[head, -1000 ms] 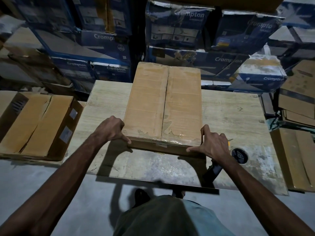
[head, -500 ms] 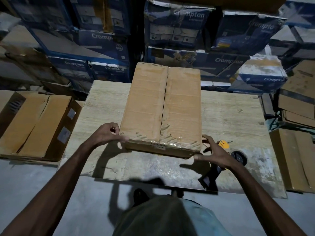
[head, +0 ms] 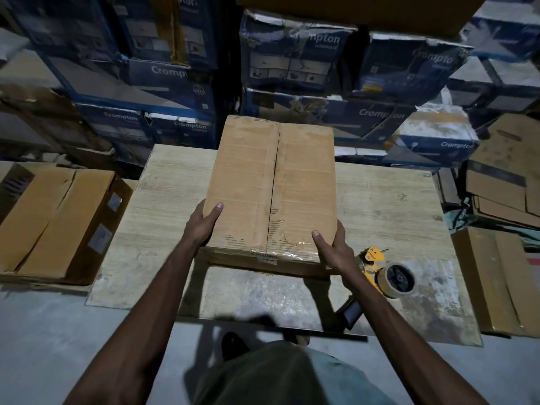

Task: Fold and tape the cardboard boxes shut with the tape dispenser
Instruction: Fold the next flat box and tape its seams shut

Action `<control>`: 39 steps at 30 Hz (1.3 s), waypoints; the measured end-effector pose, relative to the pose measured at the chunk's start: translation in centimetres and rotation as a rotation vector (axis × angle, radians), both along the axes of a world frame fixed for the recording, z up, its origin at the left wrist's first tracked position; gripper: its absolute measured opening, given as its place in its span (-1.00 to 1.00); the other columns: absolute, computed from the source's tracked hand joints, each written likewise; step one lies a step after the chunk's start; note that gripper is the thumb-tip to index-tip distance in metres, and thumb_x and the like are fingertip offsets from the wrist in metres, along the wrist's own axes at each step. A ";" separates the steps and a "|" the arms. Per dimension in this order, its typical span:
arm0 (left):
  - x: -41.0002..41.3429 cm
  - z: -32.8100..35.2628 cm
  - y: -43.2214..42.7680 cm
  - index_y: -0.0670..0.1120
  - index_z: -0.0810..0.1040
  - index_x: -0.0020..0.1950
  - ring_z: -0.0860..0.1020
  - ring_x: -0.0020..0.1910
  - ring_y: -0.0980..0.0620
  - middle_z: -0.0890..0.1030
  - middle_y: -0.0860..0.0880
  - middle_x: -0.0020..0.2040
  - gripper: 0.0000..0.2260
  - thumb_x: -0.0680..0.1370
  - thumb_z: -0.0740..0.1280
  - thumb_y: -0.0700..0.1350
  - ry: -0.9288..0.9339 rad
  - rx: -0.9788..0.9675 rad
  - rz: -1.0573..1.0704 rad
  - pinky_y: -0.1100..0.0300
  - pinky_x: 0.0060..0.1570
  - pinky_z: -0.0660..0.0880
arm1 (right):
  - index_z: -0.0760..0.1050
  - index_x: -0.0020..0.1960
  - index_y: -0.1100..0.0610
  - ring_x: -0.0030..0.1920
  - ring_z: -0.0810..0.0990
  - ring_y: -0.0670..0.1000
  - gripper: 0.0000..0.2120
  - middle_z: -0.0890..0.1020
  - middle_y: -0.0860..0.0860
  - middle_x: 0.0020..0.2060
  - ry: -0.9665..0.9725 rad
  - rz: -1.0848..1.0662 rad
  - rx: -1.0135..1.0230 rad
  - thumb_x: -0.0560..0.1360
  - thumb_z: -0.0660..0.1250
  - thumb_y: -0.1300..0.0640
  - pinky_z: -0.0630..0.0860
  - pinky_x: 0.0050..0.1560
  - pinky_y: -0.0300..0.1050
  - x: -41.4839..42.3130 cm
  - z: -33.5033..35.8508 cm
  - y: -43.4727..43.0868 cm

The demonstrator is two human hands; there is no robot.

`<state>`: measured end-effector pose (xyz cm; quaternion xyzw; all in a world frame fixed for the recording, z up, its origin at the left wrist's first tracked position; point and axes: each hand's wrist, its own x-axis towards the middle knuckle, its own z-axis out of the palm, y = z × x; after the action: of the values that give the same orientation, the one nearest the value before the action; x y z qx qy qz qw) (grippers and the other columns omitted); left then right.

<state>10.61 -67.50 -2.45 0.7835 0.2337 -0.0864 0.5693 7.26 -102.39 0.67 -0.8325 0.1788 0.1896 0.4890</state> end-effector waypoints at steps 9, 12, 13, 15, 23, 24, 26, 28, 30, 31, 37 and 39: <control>-3.7 -1.9 -0.9 0.14 0.47 0.47 0.59 0.27 -0.07 0.63 0.03 0.30 -0.30 0.43 0.34 0.46 0.005 -0.073 0.194 -0.17 0.35 0.50 | 0.04 0.64 -0.19 0.31 0.52 0.16 -0.26 0.50 0.02 0.43 0.001 0.067 0.023 0.59 0.32 -0.28 0.49 0.30 0.12 1.4 0.0 -0.9; -4.7 -1.8 -1.7 0.10 0.44 0.52 0.57 0.30 -0.08 0.60 0.01 0.35 -0.39 0.54 0.35 0.35 -0.021 -0.080 0.235 -0.15 0.38 0.48 | 0.07 0.60 -0.23 0.26 0.56 0.17 -0.29 0.53 0.03 0.39 0.002 0.060 -0.019 0.57 0.32 -0.31 0.51 0.30 0.21 1.7 0.1 -0.7; -4.8 -1.7 -1.8 0.10 0.43 0.53 0.56 0.31 -0.08 0.60 0.00 0.36 -0.39 0.55 0.35 0.35 -0.019 -0.085 0.244 -0.14 0.38 0.48 | 0.07 0.59 -0.24 0.24 0.57 0.19 -0.28 0.55 0.04 0.37 -0.001 0.063 -0.061 0.55 0.30 -0.35 0.53 0.28 0.24 1.6 0.1 -0.5; -4.9 -1.7 -1.9 0.11 0.42 0.54 0.55 0.33 -0.09 0.59 0.00 0.38 -0.37 0.55 0.34 0.36 -0.009 -0.075 0.250 -0.14 0.39 0.47 | 0.06 0.56 -0.27 0.21 0.59 0.22 -0.23 0.57 0.03 0.33 -0.012 0.078 -0.143 0.48 0.27 -0.47 0.55 0.24 0.25 1.4 0.1 -0.3; -5.0 -1.2 -2.1 0.12 0.47 0.50 0.56 0.30 -0.11 0.61 0.01 0.33 -0.51 0.62 0.30 0.29 -0.018 0.006 0.212 -0.13 0.38 0.46 | 0.04 0.58 -0.14 0.24 0.59 0.21 -0.13 0.57 0.03 0.34 -0.001 0.123 -0.201 0.46 0.27 -0.51 0.54 0.23 0.17 -0.1 0.0 -0.6; -5.0 -1.3 -2.1 0.13 0.47 0.49 0.57 0.29 -0.10 0.62 0.01 0.32 -0.50 0.61 0.30 0.31 -0.016 0.015 0.202 -0.14 0.38 0.46 | 0.04 0.59 -0.12 0.26 0.59 0.21 -0.14 0.56 0.02 0.35 -0.003 0.123 -0.208 0.47 0.27 -0.49 0.52 0.22 0.13 -0.4 -0.1 -0.7; -5.0 -1.4 -2.2 0.14 0.48 0.49 0.56 0.31 -0.10 0.62 0.02 0.34 -0.43 0.56 0.27 0.39 -0.016 0.066 0.181 -0.13 0.38 0.46 | 0.05 0.59 -0.08 0.28 0.57 0.20 -0.12 0.56 0.02 0.36 0.008 0.105 -0.207 0.47 0.27 -0.50 0.49 0.20 0.08 -1.0 -0.3 -0.7; -5.0 -1.3 -1.9 0.14 0.49 0.49 0.57 0.31 -0.11 0.63 0.02 0.34 -0.38 0.53 0.23 0.43 -0.033 0.155 0.165 -0.09 0.34 0.47 | 0.03 0.58 -0.06 0.28 0.57 0.20 -0.03 0.54 0.05 0.38 0.032 0.075 -0.169 0.39 0.23 -0.57 0.50 0.26 0.16 -1.8 -0.3 -0.2; -4.8 -0.8 -1.0 0.14 0.51 0.47 0.60 0.24 -0.12 0.66 0.01 0.27 -0.39 0.52 0.22 0.43 -0.057 0.270 0.146 -0.04 0.23 0.51 | -0.03 0.59 -0.06 0.29 0.56 0.23 -0.06 0.50 0.09 0.41 0.058 0.085 -0.150 0.44 0.23 -0.52 0.50 0.30 0.22 -3.4 -0.4 0.7; -4.7 -0.4 -0.4 0.15 0.52 0.46 0.62 0.20 -0.14 0.68 0.00 0.24 -0.42 0.54 0.22 0.42 -0.072 0.336 0.129 -0.02 0.17 0.51 | -0.07 0.60 -0.06 0.29 0.55 0.24 -0.11 0.47 0.11 0.42 0.075 0.098 -0.150 0.51 0.24 -0.46 0.50 0.31 0.21 -4.4 -0.5 1.4; -2.6 0.3 3.6 0.02 0.40 0.48 0.52 0.28 -0.31 0.57 -0.20 0.32 -0.57 0.71 0.08 0.20 -0.066 0.883 0.073 -0.30 0.19 0.42 | -0.13 0.56 -0.02 0.35 0.52 0.17 -0.18 0.41 0.14 0.48 0.288 0.184 0.170 0.58 0.41 -0.06 0.49 0.35 0.06 -8.9 -1.7 8.6; -2.4 0.1 3.7 0.03 0.23 0.63 0.25 0.55 -0.32 0.29 -0.21 0.60 -0.50 0.73 0.02 0.20 0.044 0.962 0.024 -0.48 0.40 0.16 | 0.01 0.44 0.00 0.15 0.62 0.07 -0.29 0.59 0.08 0.28 0.396 0.239 0.305 0.55 0.44 -0.06 0.60 0.16 -0.05 -9.3 -0.6 10.1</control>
<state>8.17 -63.79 -2.36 0.9531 0.2682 0.0214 0.1383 -2.03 -92.24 0.09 -0.7111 0.1406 0.4297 0.5385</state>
